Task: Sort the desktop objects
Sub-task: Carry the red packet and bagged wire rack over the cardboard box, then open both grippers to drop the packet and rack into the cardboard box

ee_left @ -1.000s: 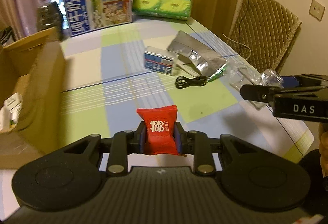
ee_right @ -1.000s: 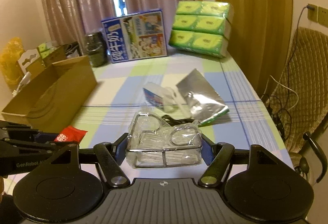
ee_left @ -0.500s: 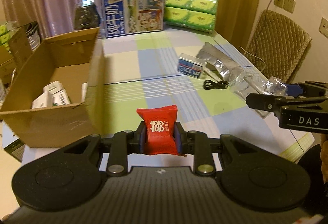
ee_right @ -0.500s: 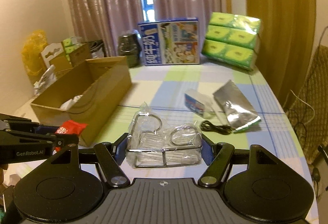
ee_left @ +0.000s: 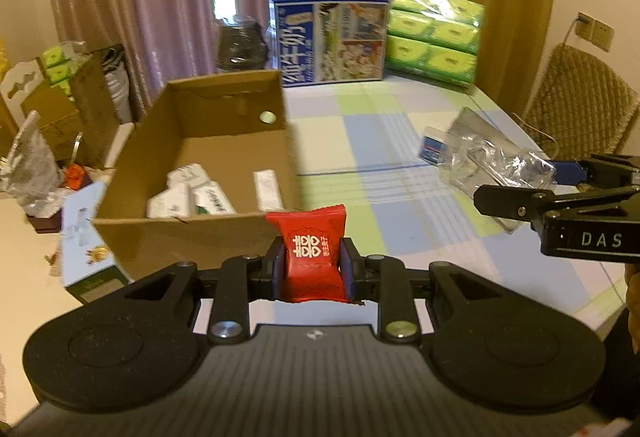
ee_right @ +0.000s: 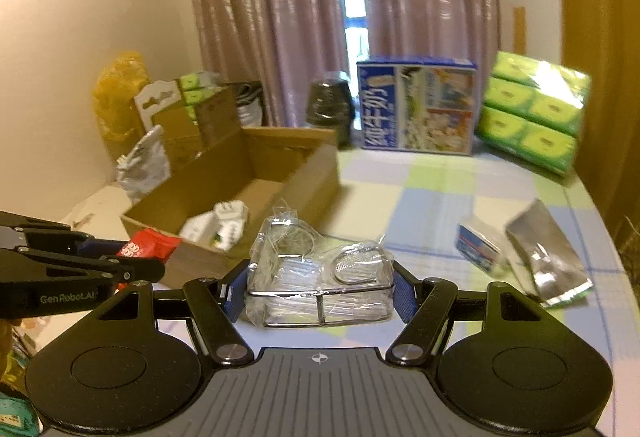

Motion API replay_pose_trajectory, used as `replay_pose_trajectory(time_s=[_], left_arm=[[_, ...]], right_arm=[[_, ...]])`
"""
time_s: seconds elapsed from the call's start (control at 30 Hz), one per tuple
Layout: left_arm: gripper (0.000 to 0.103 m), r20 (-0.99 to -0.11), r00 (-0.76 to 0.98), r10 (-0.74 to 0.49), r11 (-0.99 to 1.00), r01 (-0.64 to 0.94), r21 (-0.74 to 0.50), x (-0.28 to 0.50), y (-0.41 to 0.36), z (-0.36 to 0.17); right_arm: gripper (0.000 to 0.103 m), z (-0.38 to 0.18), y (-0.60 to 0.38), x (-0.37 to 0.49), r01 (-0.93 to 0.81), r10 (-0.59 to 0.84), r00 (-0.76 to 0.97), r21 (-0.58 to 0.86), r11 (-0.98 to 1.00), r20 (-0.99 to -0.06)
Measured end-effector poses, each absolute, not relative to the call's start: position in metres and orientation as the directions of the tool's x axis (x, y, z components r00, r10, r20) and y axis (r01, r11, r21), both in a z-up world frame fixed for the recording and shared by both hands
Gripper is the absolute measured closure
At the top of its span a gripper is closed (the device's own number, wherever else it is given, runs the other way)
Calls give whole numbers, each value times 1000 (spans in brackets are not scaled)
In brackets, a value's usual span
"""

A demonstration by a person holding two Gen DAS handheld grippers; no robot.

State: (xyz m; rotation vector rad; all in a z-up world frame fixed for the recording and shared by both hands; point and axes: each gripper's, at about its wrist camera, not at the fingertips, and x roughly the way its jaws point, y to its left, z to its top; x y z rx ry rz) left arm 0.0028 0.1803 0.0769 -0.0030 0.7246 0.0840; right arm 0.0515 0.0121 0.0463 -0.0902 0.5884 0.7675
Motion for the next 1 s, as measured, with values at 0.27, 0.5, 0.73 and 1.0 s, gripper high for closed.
replay_pose_trajectory(time_s=[0.27,0.5,0.73,1.0], left_arm=[[80,-655,746,119,992,-115,49,9,216,88],[80,-660,742,119,991,-131,32,21,241,88],[80,-657,748,99,988,-153,-25,41,275,94],[80,-659,741,127,985,-171,-2,72,308,95]], right_arm=[[36,53,61,64,-724,666,533,126,678,-521],[36,54,94,77,-749,685,505,128,650,-525],[36,56,122,98,-751,697,490,151,642,-524],[36,54,155,123,-749,704,478,176,639,-525]])
